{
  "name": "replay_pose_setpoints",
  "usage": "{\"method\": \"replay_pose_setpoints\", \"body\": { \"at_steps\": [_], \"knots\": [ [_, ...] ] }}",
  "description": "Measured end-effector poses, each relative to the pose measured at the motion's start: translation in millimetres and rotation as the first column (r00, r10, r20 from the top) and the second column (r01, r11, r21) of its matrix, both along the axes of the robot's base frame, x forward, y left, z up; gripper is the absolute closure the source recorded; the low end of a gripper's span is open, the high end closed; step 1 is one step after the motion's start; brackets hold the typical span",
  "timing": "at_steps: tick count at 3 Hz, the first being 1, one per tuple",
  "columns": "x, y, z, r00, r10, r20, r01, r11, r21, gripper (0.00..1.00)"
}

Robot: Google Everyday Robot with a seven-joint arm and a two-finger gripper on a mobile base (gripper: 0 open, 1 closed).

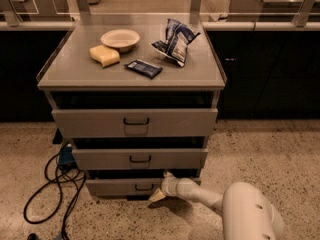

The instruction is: Open bottom drawer

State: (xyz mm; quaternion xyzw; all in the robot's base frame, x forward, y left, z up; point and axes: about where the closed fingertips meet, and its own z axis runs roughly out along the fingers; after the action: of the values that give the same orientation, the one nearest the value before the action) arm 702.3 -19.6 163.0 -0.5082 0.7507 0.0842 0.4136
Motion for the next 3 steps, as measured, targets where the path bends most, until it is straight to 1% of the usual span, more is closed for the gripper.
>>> {"method": "replay_pose_setpoints", "body": {
  "at_steps": [1, 2, 3],
  "knots": [
    [-2.4, -1.0, -5.3, 0.9999, 0.006, -0.009, -0.006, 1.0, -0.012, 0.0],
    [-2.4, -0.9, -5.3, 0.9999, 0.006, -0.009, -0.006, 1.0, -0.012, 0.19],
    [-2.4, -0.9, -5.4, 0.9999, 0.006, -0.009, -0.006, 1.0, -0.012, 0.42]
  ]
}}
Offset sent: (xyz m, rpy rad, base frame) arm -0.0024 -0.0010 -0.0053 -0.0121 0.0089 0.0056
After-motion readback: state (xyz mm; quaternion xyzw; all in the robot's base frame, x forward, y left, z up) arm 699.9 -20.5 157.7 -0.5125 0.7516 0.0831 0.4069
